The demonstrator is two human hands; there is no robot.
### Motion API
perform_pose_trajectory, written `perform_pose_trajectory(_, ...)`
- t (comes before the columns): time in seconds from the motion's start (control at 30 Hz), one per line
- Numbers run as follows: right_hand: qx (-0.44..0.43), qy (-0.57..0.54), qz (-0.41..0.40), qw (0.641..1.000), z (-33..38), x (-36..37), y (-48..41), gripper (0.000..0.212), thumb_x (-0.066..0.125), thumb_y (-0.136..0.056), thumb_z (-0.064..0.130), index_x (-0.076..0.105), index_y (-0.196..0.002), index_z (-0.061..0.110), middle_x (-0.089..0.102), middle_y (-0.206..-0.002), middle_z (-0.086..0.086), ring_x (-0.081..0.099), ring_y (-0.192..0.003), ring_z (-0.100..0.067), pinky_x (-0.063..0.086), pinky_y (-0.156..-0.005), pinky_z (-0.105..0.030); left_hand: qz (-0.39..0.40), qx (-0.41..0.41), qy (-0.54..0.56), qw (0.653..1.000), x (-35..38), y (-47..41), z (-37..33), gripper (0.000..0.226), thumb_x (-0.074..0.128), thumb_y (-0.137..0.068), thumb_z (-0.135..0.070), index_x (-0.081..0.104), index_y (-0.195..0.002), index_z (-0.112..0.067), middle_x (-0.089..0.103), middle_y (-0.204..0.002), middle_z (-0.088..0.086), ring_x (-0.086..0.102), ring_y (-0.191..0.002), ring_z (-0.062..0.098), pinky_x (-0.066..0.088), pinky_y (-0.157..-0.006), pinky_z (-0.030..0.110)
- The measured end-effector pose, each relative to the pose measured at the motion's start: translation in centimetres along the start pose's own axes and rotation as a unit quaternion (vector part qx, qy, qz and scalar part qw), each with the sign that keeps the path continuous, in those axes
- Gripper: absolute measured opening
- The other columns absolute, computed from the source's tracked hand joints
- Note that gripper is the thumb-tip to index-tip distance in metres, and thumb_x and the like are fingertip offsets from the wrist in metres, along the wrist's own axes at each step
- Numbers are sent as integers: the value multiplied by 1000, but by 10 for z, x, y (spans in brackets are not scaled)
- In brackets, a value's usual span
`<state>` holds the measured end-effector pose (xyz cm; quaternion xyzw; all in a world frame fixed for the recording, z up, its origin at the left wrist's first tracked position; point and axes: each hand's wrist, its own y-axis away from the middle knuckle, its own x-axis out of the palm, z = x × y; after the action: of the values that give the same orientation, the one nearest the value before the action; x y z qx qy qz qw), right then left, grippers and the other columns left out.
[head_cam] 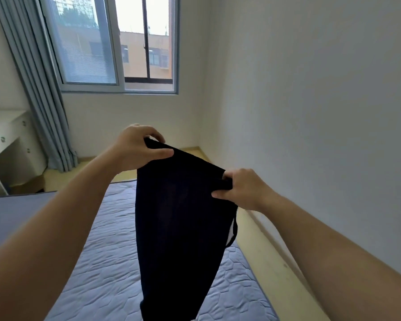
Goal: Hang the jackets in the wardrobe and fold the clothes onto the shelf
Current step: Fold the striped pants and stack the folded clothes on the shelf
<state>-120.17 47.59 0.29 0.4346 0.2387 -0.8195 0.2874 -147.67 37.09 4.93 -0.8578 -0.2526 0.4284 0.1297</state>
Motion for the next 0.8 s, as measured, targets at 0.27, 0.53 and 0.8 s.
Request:
perform_pose_trajectory(0.27,-49,-12,-145,988,29,-83,-27,19,78,-83,36,63,-92,29,64,-88,11,62,-82,-6,46,-64,-18,-52,-101,72,991,-21,-34,-10,15,69,-83,-9,76,-76,-21,71,-60,-4,72,-57,16,60,-55,26)
perform_pose_trajectory(0.53,-16,-138,-91,986,30,-118,-18,34,83,-75,48,66,-96,26,74,-81,11,72,-74,-6,52,-59,-15,-6,-123,100,987,-35,-44,-25,30,42,-84,9,70,-80,0,66,-76,24,68,-56,31,62,-58,40)
perform_pose_trajectory(0.8,15,-79,-95,992,5,-123,-12,21,78,-81,35,64,-75,20,65,-64,11,61,-57,-2,44,-53,-16,116,-20,96,988,-26,-32,-12,13,84,-78,-23,71,-74,-23,64,-63,-1,59,-59,14,49,-57,21)
